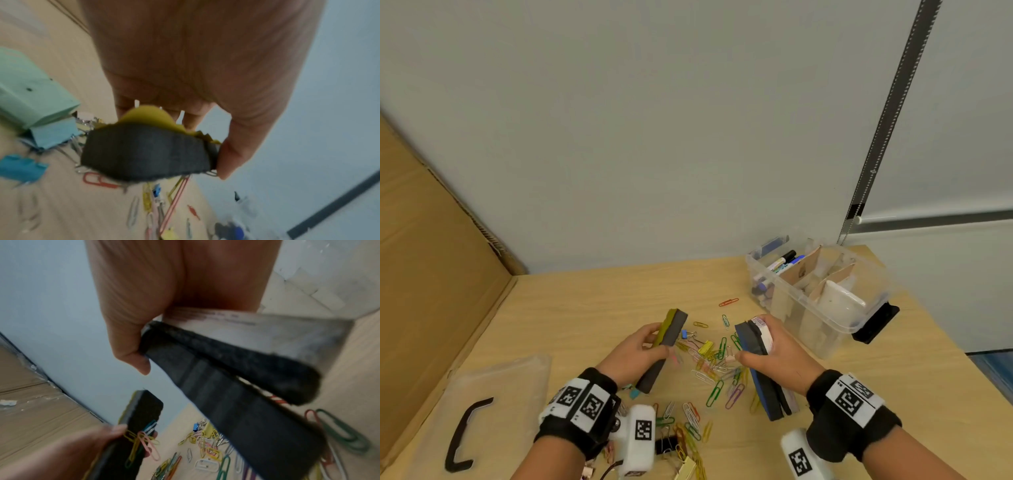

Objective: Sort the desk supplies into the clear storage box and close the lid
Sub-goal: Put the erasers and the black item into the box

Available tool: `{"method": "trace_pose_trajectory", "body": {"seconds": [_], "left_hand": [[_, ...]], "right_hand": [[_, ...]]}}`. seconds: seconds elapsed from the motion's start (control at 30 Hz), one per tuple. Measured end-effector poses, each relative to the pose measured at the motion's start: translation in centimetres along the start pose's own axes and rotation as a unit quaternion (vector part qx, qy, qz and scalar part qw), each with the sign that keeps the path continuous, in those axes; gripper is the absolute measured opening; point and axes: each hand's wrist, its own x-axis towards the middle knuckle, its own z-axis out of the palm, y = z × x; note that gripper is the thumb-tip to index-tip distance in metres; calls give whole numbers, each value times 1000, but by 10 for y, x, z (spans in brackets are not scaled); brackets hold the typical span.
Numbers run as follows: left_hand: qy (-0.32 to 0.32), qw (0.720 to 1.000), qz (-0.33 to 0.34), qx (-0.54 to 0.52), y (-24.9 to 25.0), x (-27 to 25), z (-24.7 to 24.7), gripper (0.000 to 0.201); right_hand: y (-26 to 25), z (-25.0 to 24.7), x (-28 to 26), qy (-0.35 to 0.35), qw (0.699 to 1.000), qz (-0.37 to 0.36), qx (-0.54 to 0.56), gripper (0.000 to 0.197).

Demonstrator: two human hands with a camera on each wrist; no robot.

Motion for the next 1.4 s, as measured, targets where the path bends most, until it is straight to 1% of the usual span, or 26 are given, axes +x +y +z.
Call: {"method": "trace_pose_trajectory", "body": {"seconds": [0.1, 0.17, 0.23, 0.27, 0.33, 0.4, 0.47, 0.53, 0.63, 0.67, 0.73, 0.8, 0.83, 0.93, 1.0, 1.07, 1.13, 1.2, 1.27, 1.33, 1.4], "left_hand": [[-19, 992, -11, -125, 4, -4, -4, 48], [-21, 977, -20, -213, 7, -6, -6, 45], [-14, 956, -44, -291, 8, -6, -5, 45], [-10, 945, -55, -322, 10, -7, -5, 41], [-13, 928, -62, -368, 9, -6, -5, 43], [-28, 915, -50, -400, 12, -6, -4, 43], [-44, 905, -40, -422, 20, -5, -1, 40], [-56, 898, -42, -435, 27, -4, 2, 44], [-64, 888, -46, -453, 35, -3, 8, 47], [-60, 886, -45, -458, 37, -2, 10, 47], [-65, 880, -44, -468, 42, -2, 14, 46], [-70, 879, -42, -470, 46, -2, 18, 45], [-68, 879, -41, -470, 47, -2, 20, 45], [-74, 864, -40, -496, 49, 0, 19, 52], [-70, 864, -42, -497, 47, 1, 18, 53], [-62, 869, -42, -489, 45, 1, 18, 51], [-49, 875, -43, -481, 42, 1, 19, 49], [-42, 880, -54, -470, 41, 1, 22, 50], [-44, 883, -66, -462, 41, 0, 26, 50], [-61, 877, -69, -471, 42, 0, 29, 51], [-73, 865, -63, -492, 44, 1, 28, 51]], "right_hand": [[2, 4, 1, -43, 999, -9, -27, 43], [1, 9, 1, -59, 997, -21, -34, 43], [0, 12, -1, -68, 997, -29, -37, 47], [-1, 13, -1, -71, 996, -34, -39, 48], [-3, 15, -2, -74, 994, -56, -50, 48], [-6, 18, -4, -70, 992, -87, -64, 47], [-10, 22, -5, -55, 987, -132, -73, 51], [-14, 25, -7, -40, 979, -178, -91, 57], [-21, 29, -6, -17, 964, -231, -131, 49], [-23, 30, -7, -7, 960, -245, -137, 50], [-26, 32, -6, 2, 952, -271, -142, 60], [-27, 34, -6, -15, 945, -288, -155, 77], [-27, 36, -7, -29, 941, -291, -170, 82], [-18, 41, -8, -67, 920, -287, -260, 88], [-11, 40, -10, -86, 910, -275, -298, 86], [-7, 37, -12, -91, 908, -265, -311, 76], [-9, 32, -12, -81, 908, -260, -317, 65], [-12, 31, -9, -67, 905, -274, -318, 68], [-15, 34, -4, -63, 892, -309, -323, 67], [-16, 38, -2, -76, 885, -324, -327, 62], [-14, 41, -2, -85, 883, -314, -338, 63]]}}
